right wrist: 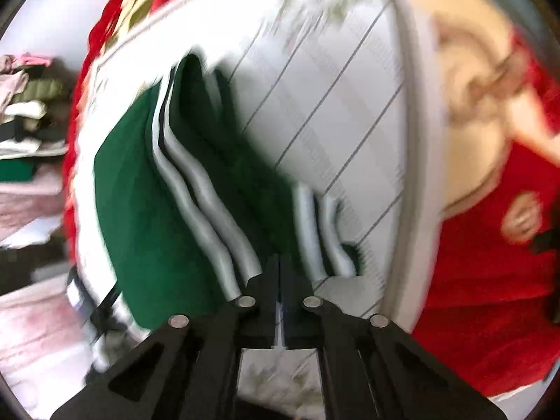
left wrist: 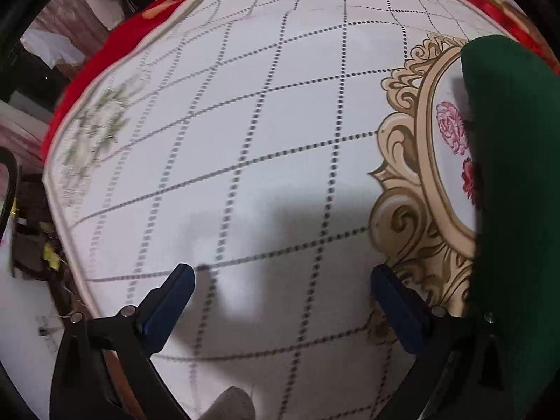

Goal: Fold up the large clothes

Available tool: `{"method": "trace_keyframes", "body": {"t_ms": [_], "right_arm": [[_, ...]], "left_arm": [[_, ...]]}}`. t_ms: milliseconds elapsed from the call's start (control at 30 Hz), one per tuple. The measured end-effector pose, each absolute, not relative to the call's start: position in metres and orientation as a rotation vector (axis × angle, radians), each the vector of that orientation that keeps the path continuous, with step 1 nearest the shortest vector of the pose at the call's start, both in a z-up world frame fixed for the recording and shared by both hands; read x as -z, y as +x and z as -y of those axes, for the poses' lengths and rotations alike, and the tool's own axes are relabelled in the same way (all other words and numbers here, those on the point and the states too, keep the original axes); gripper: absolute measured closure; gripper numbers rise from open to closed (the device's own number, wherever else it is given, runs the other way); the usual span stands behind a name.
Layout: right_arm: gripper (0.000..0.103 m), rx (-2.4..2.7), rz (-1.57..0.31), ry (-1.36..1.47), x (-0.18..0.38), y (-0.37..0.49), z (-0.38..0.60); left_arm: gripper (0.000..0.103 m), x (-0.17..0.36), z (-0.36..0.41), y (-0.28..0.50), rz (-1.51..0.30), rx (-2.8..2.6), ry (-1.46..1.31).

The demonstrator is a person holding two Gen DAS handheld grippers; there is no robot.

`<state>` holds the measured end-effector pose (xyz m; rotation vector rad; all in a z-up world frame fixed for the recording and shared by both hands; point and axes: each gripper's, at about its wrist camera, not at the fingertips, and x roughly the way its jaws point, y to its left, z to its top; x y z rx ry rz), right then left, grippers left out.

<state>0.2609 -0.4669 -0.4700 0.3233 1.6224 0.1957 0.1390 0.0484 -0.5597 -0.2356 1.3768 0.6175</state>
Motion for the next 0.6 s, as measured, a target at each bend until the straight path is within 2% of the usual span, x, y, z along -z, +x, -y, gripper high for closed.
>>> {"method": "trace_keyframes", "body": {"t_ms": [167, 200, 267, 300, 333, 400, 467, 500, 533, 600], "right_arm": [[0.103, -0.273, -1.690, 0.566, 0.481, 0.263, 0.488], [0.100, -0.293, -1.699, 0.565, 0.482, 0.261, 0.486], [0.071, -0.309, -1.750, 0.540, 0.483, 0.249, 0.481], [0.044, -0.307, -1.760, 0.545, 0.486, 0.246, 0.482], [0.033, -0.309, -1.775, 0.571, 0.492, 0.241, 0.483], [0.034, -0.307, -1.805, 0.614, 0.508, 0.232, 0.479], [0.042, -0.347, -1.798, 0.647, 0.522, 0.230, 0.471], [0.068, -0.338, -1.797, 0.624, 0.527, 0.229, 0.467], [0.082, -0.331, -1.805, 0.591, 0.531, 0.228, 0.462], [0.094, -0.314, -1.772, 0.557, 0.524, 0.225, 0.457]], "left_arm": [[0.000, 0.516, -0.030, 0.131, -1.340, -0.610, -0.223], [0.000, 0.503, -0.023, 0.131, -1.323, -0.599, -0.232], [0.000, 0.488, -0.001, 0.135, -1.296, -0.570, -0.231], [0.000, 0.483, 0.010, 0.139, -1.291, -0.551, -0.223], [0.000, 0.480, 0.021, 0.141, -1.289, -0.532, -0.214], [0.000, 0.488, 0.035, 0.146, -1.302, -0.483, -0.199], [0.000, 0.501, 0.052, 0.152, -1.341, -0.461, -0.167], [0.000, 0.507, 0.054, 0.156, -1.349, -0.453, -0.165], [0.000, 0.512, 0.053, 0.158, -1.356, -0.452, -0.157], [0.000, 0.518, 0.060, 0.160, -1.358, -0.445, -0.126]]}}
